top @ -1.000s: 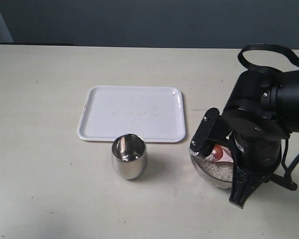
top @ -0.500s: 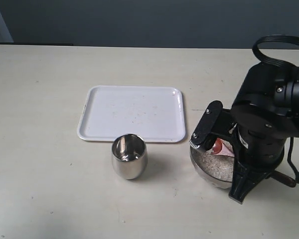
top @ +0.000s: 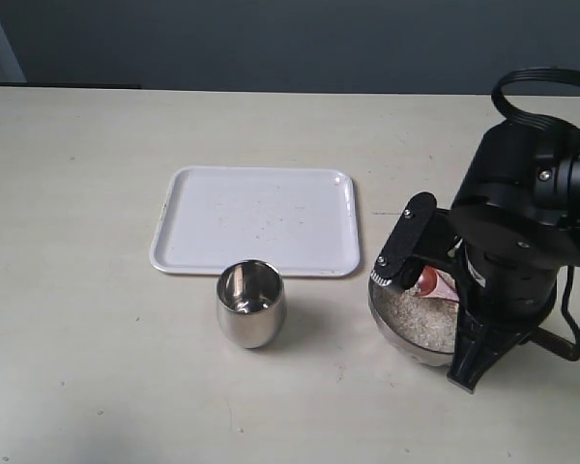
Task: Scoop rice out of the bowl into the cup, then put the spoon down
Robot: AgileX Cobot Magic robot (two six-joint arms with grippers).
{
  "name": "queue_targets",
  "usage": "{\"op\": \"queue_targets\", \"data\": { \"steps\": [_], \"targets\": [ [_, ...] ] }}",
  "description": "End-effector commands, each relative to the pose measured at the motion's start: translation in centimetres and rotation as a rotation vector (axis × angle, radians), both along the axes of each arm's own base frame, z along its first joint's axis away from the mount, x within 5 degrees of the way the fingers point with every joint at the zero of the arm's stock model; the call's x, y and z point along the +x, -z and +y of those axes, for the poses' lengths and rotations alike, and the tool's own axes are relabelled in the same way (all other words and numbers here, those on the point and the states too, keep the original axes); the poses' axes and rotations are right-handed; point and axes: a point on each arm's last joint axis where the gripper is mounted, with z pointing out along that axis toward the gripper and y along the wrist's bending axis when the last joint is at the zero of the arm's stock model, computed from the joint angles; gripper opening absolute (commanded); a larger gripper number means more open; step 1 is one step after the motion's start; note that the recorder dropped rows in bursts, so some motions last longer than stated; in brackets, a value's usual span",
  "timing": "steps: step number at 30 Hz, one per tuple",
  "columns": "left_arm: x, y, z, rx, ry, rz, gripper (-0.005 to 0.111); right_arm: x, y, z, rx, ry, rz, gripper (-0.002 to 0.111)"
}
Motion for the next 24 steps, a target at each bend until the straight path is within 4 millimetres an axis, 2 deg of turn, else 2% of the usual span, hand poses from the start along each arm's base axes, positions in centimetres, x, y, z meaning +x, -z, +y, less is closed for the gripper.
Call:
{"op": "queue_targets", "data": {
  "steps": [1,12,24],
  "targets": [
    [0.0,-0.2,0.0,-0.004,0.000,-0.021,0.000,0.1,-0.3,-0.2,0.001,0.006,-0.011,-0.001],
    [0.0,-0.2,0.0,-0.004,0.000,-0.021,0.000,1.1,-2.6,1.3,0.078,0.027,-0.048,-0.001],
    [0.0,-0.2,0.0,-0.004,0.000,-0.021,0.000,0.3,-3.0,4.2,0.170,-0.013,-0.008,-0.001]
  ]
}}
